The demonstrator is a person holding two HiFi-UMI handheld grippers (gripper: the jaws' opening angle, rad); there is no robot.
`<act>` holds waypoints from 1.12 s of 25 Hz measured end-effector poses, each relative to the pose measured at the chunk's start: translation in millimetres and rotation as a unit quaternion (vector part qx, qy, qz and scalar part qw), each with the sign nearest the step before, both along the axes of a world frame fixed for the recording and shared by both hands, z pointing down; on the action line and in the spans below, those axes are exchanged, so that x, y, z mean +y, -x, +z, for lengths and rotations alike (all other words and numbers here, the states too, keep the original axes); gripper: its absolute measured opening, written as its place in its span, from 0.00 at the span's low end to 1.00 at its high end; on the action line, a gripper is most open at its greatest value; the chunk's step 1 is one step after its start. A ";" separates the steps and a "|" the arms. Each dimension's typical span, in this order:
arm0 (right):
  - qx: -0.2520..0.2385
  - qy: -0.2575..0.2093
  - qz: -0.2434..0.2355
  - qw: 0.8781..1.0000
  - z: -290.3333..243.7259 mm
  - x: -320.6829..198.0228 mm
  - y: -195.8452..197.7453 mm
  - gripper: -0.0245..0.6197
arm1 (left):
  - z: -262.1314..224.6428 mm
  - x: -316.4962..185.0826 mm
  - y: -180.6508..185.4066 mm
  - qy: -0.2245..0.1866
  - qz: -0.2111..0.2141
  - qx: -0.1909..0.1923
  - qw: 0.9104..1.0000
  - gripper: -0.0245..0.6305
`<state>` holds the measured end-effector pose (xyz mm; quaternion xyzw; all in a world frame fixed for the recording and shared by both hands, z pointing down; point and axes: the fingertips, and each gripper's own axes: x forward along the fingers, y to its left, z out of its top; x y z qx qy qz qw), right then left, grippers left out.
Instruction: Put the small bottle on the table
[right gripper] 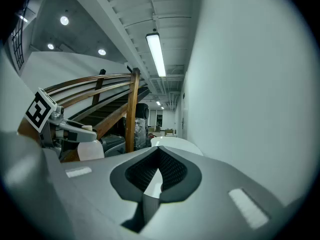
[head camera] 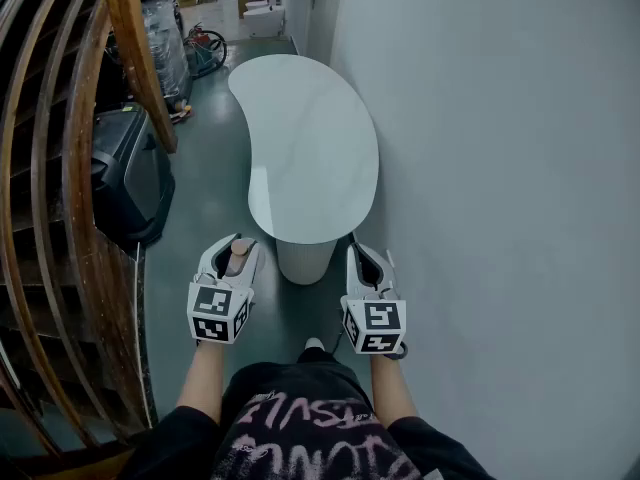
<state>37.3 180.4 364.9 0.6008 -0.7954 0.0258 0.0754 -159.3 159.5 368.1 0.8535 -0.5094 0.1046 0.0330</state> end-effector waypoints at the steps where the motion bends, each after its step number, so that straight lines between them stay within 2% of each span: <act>1: 0.000 0.000 0.000 1.000 -0.5 1.6 0.0 0.05 | -1.0 1.8 -0.2 -0.001 0.001 0.000 1.000 0.24; 28: -0.002 0.002 0.002 1.000 2.5 24.4 11.7 0.05 | 3.4 21.7 3.3 0.005 0.014 0.002 1.000 0.24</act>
